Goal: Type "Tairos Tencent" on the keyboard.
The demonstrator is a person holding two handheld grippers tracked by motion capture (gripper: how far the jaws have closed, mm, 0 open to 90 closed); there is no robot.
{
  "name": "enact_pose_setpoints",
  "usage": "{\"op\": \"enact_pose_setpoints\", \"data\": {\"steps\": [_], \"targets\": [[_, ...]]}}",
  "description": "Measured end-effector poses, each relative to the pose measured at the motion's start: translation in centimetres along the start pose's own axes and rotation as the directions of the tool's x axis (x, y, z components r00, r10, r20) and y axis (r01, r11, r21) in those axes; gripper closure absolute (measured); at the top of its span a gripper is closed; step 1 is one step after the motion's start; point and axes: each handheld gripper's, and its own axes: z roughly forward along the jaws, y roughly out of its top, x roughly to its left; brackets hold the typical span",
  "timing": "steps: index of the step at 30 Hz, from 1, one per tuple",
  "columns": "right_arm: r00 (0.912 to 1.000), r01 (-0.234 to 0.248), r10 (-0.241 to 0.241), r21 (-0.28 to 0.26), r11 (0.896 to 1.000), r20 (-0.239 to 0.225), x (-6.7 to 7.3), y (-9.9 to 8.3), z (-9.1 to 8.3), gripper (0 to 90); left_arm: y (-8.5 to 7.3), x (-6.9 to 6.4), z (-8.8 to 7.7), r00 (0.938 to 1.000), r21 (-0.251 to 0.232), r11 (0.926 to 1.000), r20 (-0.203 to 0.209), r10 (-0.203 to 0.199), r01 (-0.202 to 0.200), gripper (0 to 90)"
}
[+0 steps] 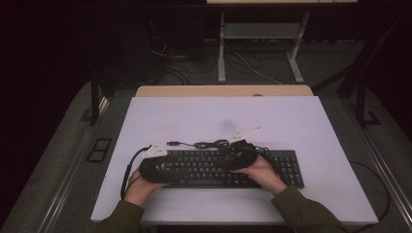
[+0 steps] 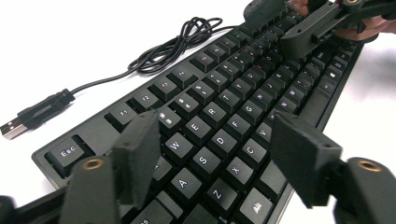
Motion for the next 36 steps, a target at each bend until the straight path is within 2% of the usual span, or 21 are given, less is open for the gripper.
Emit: {"op": "enact_pose_setpoints", "data": {"steps": [6,10,20,31,36], "targets": [[0.9997,0.019,-0.019,-0.002,1.000,0.015,0.2,0.0,-0.1,57.0,0.0,-0.1,0.2,1.0000,-0.001,1.0000,-0.003,-0.003,0.003,22.8],[0.9995,0.023,-0.023,0.003,1.000,0.020,0.2,0.0,-0.1,67.3,0.1,-0.1,0.4,0.9998,-0.005,1.0000,-0.018,-0.008,0.008,15.9],[0.9983,0.058,-0.058,0.031,0.998,0.009,0.3,-0.1,0.1,89.0,0.2,-0.4,0.6,0.9998,-0.007,1.0000,-0.019,-0.003,0.003,11.6],[0.9976,0.068,-0.069,0.077,0.995,0.006,0.3,-0.4,0.7,89.3,0.2,-0.6,1.0,0.9999,0.003,1.0000,-0.014,-0.003,0.003,0.5],[0.9975,0.069,-0.070,0.083,0.994,0.011,0.2,-0.5,0.8,89.2,0.2,-0.7,1.2,0.9999,0.008,1.0000,-0.015,-0.002,0.002,0.0]]}}
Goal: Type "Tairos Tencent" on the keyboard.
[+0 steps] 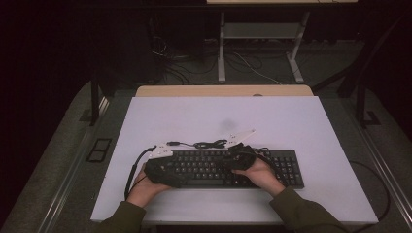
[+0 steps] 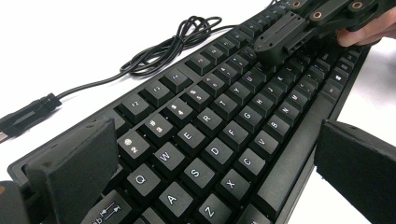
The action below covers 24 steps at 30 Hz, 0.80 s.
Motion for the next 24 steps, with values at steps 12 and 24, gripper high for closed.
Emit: {"op": "enact_pose_setpoints", "data": {"steps": [12,24], "targets": [[1.0000,-0.001,0.001,0.016,1.000,0.004,-0.06,-0.13,0.21,89.2,-0.04,0.03,0.13,1.0000,0.013,0.9999,0.000,0.002,-0.002,0.0],[1.0000,0.002,-0.002,0.024,1.000,0.005,-0.09,-0.24,0.40,89.2,-0.06,0.03,0.19,1.0000,0.015,0.9999,0.002,0.004,-0.004,0.0]]}}
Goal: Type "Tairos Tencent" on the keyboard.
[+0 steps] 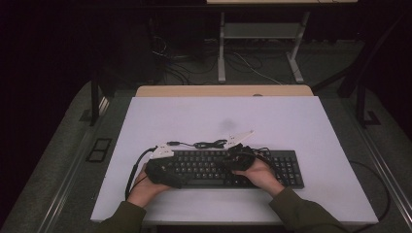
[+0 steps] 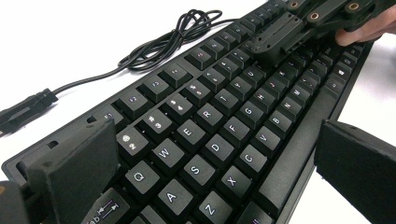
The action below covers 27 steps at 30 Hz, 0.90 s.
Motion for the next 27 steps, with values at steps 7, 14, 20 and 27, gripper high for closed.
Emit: {"op": "enact_pose_setpoints", "data": {"steps": [7,14,20,27], "targets": [[1.0000,-0.002,0.002,-0.016,1.000,-0.005,0.0,0.1,-0.4,89.1,0.0,0.0,0.0,1.0000,0.001,1.0000,-0.002,0.001,-0.001,0.0],[0.9998,-0.011,0.010,-0.040,0.999,-0.018,0.0,0.2,-0.8,85.5,0.0,0.0,0.0,1.0000,-0.001,1.0000,-0.004,0.004,-0.004,0.0],[0.9994,-0.028,0.027,-0.062,0.998,-0.022,-0.1,0.2,-1.1,70.1,0.0,0.0,0.0,1.0000,0.000,1.0000,-0.005,0.001,-0.001,0.0],[0.9985,-0.051,0.049,-0.068,0.996,-0.023,-0.6,0.2,-1.3,47.8,0.1,0.0,0.0,1.0000,-0.002,1.0000,-0.007,0.003,-0.003,0.0]]}}
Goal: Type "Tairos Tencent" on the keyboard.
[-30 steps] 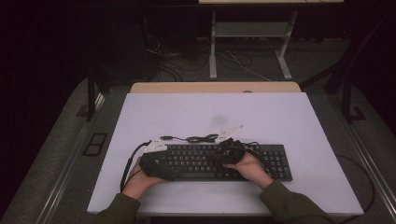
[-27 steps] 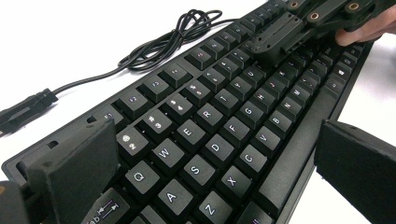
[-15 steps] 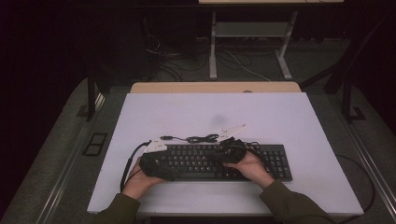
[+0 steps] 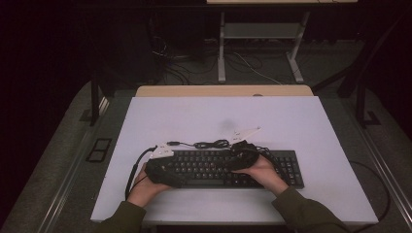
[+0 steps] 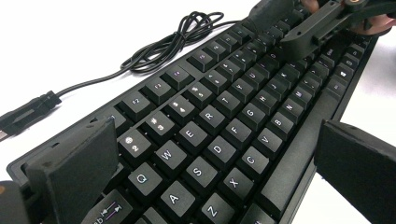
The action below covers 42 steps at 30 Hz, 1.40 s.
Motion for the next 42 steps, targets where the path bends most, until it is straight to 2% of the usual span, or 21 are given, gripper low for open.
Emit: {"op": "enact_pose_setpoints", "data": {"steps": [4,28,34,42], "targets": [[0.9999,-0.001,0.001,0.000,1.000,0.011,-0.1,0.0,-0.1,41.8,0.1,0.0,0.1,1.0000,-0.003,1.0000,0.001,0.000,0.000,0.0],[0.9985,-0.007,0.007,-0.009,1.000,0.055,-0.4,-0.2,-0.7,33.1,1.0,0.0,1.1,0.9999,-0.006,0.9999,-0.006,0.010,-0.010,0.1],[0.9980,-0.004,0.005,-0.009,1.000,0.062,-0.4,-0.2,-0.6,32.4,1.5,0.1,1.4,0.9999,-0.008,1.0000,-0.010,0.006,-0.006,6.2],[0.9980,-0.006,0.006,-0.011,1.000,0.063,-0.3,-0.2,-0.6,32.4,1.9,0.2,1.8,0.9999,0.000,0.9999,0.003,0.011,-0.011,21.2]]}}
